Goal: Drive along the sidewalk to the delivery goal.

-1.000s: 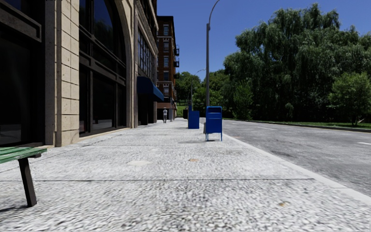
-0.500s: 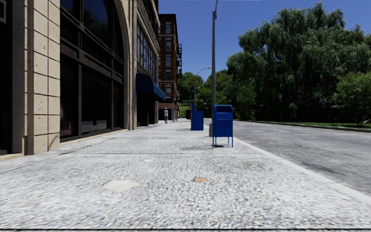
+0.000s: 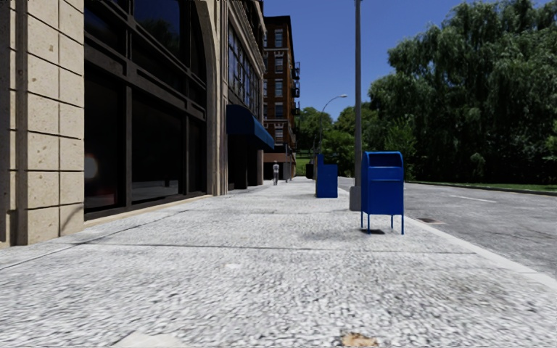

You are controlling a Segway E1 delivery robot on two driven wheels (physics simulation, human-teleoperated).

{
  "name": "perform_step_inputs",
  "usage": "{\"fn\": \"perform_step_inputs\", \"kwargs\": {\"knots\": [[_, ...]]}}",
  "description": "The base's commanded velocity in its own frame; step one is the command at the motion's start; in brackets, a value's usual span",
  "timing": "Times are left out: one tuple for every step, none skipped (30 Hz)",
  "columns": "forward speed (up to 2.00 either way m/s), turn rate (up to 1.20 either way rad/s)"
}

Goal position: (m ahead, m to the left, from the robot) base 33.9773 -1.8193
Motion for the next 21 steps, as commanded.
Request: {"fn": "perform_step_inputs", "kwargs": {"knots": [[2.0,0.3],[2.0,0.3],[2.0,0.0],[2.0,0.0],[2.0,0.0],[2.0,0.0],[2.0,0.0],[2.0,0.0],[2.0,0.0],[2.0,0.0],[2.0,0.0],[2.0,0.0],[2.0,0.0],[2.0,0.0],[2.0,0.0],[2.0,0.0],[2.0,0.0],[2.0,0.0],[2.0,0.0],[2.0,0.0],[2.0,0.0]]}}
